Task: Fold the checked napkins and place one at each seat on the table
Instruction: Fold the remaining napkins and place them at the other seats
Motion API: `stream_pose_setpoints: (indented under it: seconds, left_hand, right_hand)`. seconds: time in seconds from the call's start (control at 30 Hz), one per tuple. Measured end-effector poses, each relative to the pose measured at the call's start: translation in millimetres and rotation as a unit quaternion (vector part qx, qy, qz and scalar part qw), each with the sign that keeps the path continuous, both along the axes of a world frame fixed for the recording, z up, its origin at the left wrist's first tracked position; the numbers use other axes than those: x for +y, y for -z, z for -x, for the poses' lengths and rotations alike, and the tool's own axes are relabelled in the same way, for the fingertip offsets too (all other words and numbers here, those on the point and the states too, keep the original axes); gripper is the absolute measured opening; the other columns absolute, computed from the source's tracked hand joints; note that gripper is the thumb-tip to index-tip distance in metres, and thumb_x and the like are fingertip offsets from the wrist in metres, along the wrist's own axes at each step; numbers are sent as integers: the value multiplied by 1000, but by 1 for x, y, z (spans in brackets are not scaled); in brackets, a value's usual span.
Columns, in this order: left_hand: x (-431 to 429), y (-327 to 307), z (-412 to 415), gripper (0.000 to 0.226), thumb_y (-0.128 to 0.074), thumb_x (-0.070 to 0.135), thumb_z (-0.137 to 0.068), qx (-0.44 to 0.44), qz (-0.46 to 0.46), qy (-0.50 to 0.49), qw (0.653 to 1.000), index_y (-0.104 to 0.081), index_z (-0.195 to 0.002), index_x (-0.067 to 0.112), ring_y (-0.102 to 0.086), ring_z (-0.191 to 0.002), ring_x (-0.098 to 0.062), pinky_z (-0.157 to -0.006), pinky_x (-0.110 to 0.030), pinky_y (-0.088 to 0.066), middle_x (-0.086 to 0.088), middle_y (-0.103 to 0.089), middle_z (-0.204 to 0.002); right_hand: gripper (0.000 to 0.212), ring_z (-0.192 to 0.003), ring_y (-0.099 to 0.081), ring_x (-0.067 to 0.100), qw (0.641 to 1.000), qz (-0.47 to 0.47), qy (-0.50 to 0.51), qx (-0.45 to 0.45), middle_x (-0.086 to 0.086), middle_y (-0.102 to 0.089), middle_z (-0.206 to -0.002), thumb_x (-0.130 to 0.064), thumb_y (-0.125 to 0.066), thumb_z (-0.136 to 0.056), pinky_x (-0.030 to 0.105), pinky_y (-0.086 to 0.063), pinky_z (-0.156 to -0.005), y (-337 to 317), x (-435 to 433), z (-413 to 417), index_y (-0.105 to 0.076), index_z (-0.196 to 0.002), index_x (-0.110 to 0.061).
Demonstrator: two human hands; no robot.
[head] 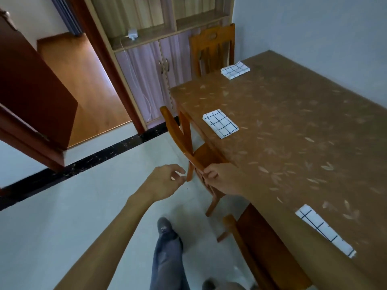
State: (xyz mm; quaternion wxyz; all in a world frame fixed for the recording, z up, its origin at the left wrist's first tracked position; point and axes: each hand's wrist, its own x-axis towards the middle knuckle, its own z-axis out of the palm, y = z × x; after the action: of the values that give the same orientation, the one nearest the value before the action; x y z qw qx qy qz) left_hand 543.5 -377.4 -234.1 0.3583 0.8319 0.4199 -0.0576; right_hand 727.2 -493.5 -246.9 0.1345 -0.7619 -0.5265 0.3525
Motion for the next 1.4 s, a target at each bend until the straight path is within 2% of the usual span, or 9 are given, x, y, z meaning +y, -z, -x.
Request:
stream_pose_setpoints:
  seconds: [0.13, 0.2, 0.3, 0.43, 0.7, 0.93, 1.07, 1.23, 1.4]
  left_hand:
    - [72, 9, -27, 10, -57, 31, -98, -46, 12, 48, 998, -65, -97, 37, -65, -88, -8, -74, -16, -52, 16, -66, -94]
    - [110, 13, -40, 11, -59, 30, -98, -65, 14, 67, 996, -67, -103, 32, -65, -93, -11, -77, -16, -48, 16, -66, -97]
    - [160, 13, -63, 23, -59, 30, -97, -69, 31, 100, 992, -66, -118, 23, -63, -103, -13, -94, -28, -50, 4, -68, -110]
    - [213, 14, -97, 30, -58, 27, -98, -72, 41, 148, 985, -63, -126, 16, -65, -103, -16, -101, -39, -51, -1, -68, -109]
    - [270, 49, -164, 28, -57, 24, -100, -56, 71, 231, 969, -63, -125, 17, -63, -107, -14, -94, -30, -52, 1, -68, -118]
    - [303, 89, -239, 35, -57, 30, -98, 1, -1, 313, 950, -59, -131, 19, -55, -120, -23, -100, -38, -49, -6, -55, -132]
    - [315, 106, -284, 40, -56, 28, -97, 16, 2, 333, 943, -55, -137, 21, -52, -126, -25, -103, -38, -46, -7, -51, -136]
    - [330, 119, -332, 47, -59, 27, -97, 60, 8, 348, 936, -51, -142, 21, -46, -133, -26, -109, -35, -38, -10, -44, -145]
    - [341, 135, -361, 50, -60, 30, -97, 100, 34, 359, 927, -49, -143, 14, -47, -134, -26, -108, -36, -38, -12, -48, -144]
  right_hand:
    - [39, -114, -65, 11, 998, 11, 55, -4, -3, -67, -129, -33, -58, -100, 4, -39, -73, 4, 48, -21, -56, -137, -20]
    - [41, -115, -64, 13, 995, 12, 97, -2, -1, -66, -130, -35, -60, -99, 12, -45, -85, 5, 75, -31, -57, -136, -20]
    - [40, -112, -63, 16, 987, 14, 160, 11, 4, -66, -128, -31, -62, -97, 27, -49, -101, 4, 114, -43, -58, -135, -18]
    - [32, -110, -61, 17, 975, 25, 220, -5, 1, -65, -120, -25, -61, -98, 30, -48, -102, 5, 148, -59, -60, -129, -20]
    - [26, -101, -66, 17, 946, 84, 312, -15, -4, -69, -112, -37, -55, -97, 39, -56, -91, 39, 171, -91, -62, -122, -33]
    - [36, -109, -66, 23, 912, 121, 389, 46, 6, -68, -123, -39, -48, -102, 39, -54, -96, 83, 193, -118, -58, -133, -22]
    - [54, -122, -59, 24, 873, 111, 464, 100, 5, -59, -140, -47, -58, -96, 37, -50, -102, 106, 216, -139, -48, -143, -22]
    - [47, -132, -48, 26, 842, 93, 525, 87, 10, -35, -154, -20, -56, -97, 36, -43, -109, 125, 237, -161, -49, -144, -23]
    - [54, -138, -35, 34, 816, 110, 563, 73, 16, -29, -154, -14, -53, -95, 39, -32, -114, 140, 253, -171, -42, -148, -19]
